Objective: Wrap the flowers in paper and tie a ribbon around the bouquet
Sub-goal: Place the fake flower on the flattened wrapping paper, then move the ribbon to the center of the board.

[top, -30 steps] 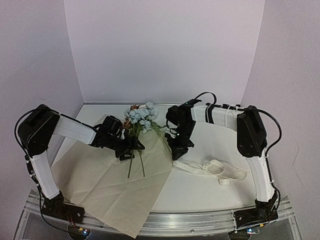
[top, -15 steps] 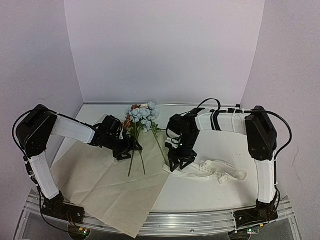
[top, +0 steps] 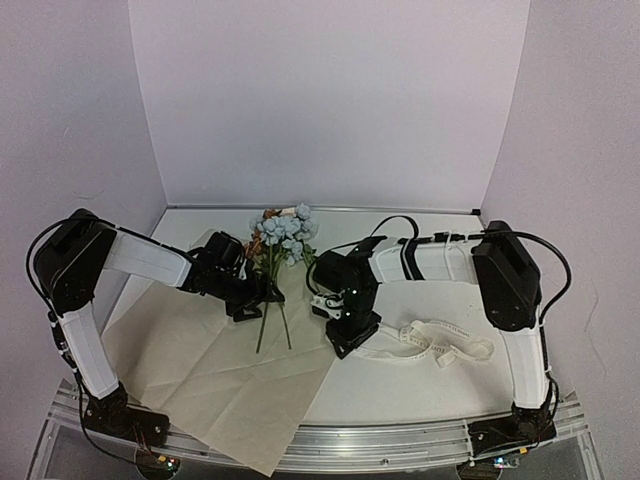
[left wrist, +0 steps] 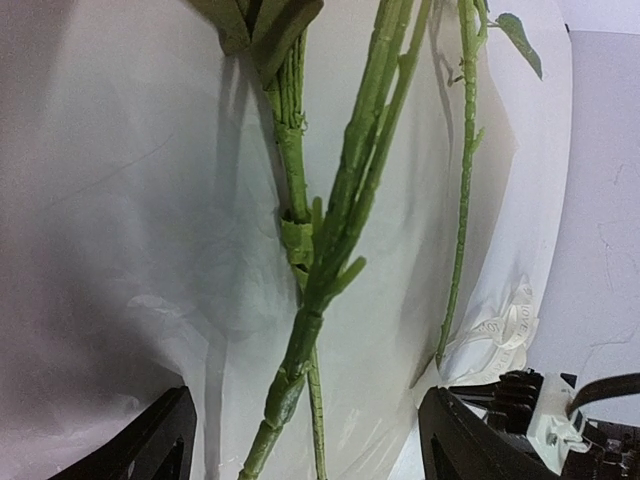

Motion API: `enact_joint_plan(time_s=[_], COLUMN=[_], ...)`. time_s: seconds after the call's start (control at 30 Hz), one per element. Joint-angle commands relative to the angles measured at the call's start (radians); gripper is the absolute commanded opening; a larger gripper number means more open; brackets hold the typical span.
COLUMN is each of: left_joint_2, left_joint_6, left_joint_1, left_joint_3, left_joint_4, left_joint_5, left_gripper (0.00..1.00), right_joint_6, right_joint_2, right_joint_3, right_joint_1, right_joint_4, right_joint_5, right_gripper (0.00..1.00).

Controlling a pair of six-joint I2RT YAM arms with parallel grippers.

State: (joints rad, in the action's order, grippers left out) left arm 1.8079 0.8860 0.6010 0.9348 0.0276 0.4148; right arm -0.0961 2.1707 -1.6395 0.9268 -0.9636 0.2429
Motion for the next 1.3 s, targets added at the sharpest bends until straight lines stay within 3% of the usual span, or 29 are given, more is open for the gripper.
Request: enact_joint_plan(time_s=[0.0,0.17,0.33,0.57,0.8,1.07,1.27], left_joint_2=[0.015,0.024,0.040,0.091,0.132,0.168,0.185], left_joint_6=[-0.022,-0.021,-0.009,0.025,0.052,0.016,-0.071], left_joint_1=[-0.008,-0.013,-0.025,-0.047,-0.049,-0.053,-0.053], left_joint_3=[0.041,0.047,0.048,0.061,0.081,0.127,0.215], left_joint_4=[0.015,0.017,0.018,0.003,-0.020,0.004,0.073], left_joint_5=[-0.011,-0.008,0.001,0.025,0.047,0.066,0.083], left_gripper=[0.80,0.79,0.79,0.79,0.79,0.79,0.80], right_joint_6=[0.011,-0.006,-0.041,-0.077,-0.075,-0.160,-0.352], right_joint_2=[-0.013,-0.041,-0.095,-0.218,-0.302,-0.445,-0.590], right_joint_3=[0.027,0.078,0.162,0.290,0.373,0.450,0.570], right_joint_1=[0.001,0.007,0.008,0.040,0.067,0.060,-0.078], right_joint_4=[0.031,0.039,0.054,0.057,-0.094,-0.295,-0.330], right_joint_5=[-0.107,-0.116,-0.124,-0.037,0.031,-0.254,-0.456], right_gripper=[0.42,0.26,0.01,0.00,0.00,0.00,0.00])
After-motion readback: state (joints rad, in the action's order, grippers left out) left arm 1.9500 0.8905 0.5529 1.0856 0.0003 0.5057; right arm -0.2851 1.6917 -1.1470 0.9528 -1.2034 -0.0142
